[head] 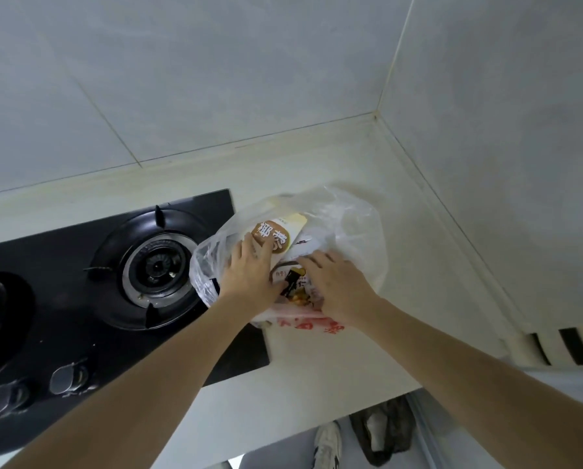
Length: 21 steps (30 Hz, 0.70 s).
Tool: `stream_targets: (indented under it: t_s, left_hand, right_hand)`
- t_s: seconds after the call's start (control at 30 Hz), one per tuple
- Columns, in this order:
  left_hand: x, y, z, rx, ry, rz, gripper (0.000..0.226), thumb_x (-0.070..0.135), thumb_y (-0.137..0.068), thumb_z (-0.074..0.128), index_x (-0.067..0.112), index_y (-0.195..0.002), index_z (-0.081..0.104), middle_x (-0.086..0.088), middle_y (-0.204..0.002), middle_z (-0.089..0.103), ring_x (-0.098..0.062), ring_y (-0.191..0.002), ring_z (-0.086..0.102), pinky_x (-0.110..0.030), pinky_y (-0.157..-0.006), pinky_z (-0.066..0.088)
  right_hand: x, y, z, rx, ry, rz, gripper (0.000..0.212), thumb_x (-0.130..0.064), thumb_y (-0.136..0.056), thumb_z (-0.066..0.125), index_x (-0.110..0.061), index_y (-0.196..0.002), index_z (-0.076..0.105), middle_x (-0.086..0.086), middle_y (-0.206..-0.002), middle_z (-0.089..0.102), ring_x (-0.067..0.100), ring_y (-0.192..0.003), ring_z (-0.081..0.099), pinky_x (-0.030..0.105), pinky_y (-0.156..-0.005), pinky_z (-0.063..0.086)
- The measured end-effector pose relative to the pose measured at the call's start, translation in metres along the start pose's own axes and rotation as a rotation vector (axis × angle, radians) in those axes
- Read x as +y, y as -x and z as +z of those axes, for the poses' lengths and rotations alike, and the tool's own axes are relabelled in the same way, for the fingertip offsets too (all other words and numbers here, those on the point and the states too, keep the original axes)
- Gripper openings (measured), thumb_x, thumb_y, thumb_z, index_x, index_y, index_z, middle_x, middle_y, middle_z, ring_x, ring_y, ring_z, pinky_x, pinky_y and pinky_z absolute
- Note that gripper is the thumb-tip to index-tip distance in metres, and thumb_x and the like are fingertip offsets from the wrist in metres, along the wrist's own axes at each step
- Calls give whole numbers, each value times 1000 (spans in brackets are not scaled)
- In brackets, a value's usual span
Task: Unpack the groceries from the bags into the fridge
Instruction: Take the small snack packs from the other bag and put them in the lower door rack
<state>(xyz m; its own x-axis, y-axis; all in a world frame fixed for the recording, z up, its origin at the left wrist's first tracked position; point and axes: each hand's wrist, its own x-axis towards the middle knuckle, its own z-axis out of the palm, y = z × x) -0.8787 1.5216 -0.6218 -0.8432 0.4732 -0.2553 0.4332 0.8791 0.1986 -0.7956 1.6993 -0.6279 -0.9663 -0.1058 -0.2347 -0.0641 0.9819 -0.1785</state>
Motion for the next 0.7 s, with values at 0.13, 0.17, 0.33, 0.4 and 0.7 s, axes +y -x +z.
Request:
stream_targets:
  t_s: [0.13, 0.17, 0.33, 0.4, 0.7]
  left_hand:
    - [-6, 3, 2, -6, 37, -15, 77, 47, -92, 65, 21, -152, 26, -7, -151, 36, -31, -144, 30, -49, -117, 34]
    - [-6, 3, 2, -15, 41, -17, 75, 46, -92, 65, 21, -151, 27, -7, -149, 37, -30, -143, 30, -48, -116, 36]
    - [-6, 4, 0, -17, 14, 16, 59, 28, -93, 64, 17, -143, 34, -7, -138, 41, -33, -135, 40, -47, -108, 45]
    - [-7, 5, -2, 12, 6, 30, 51, 26, -97, 58, 16, -143, 38, -8, -138, 45, -31, -134, 41, -45, -105, 47]
    - [-1, 13, -5, 187, -2, 369, 47, 18, -83, 70, 19, -128, 54, -2, -123, 52, -23, -110, 52, -36, -87, 50]
  right_hand:
    - [2, -3, -6, 50, 52, 10, 56, -14, -78, 74, -19, -129, 53, 0, -126, 53, 23, -120, 48, 40, -97, 46]
    - [2, -3, -6, 49, 62, 13, 52, -14, -77, 73, -20, -126, 55, 0, -123, 54, 24, -118, 48, 41, -97, 45]
    - [6, -1, -1, 151, -10, -36, 28, -13, -80, 73, -19, -107, 67, -2, -100, 60, 24, -100, 55, 37, -81, 43]
    - [8, -2, -2, 155, -39, -57, 22, -15, -86, 70, -18, -108, 68, -2, -98, 61, 23, -97, 54, 33, -75, 44]
    - [3, -8, -8, -34, -182, -92, 71, -9, -81, 76, -27, -140, 42, -6, -129, 55, 19, -113, 56, 36, -91, 53]
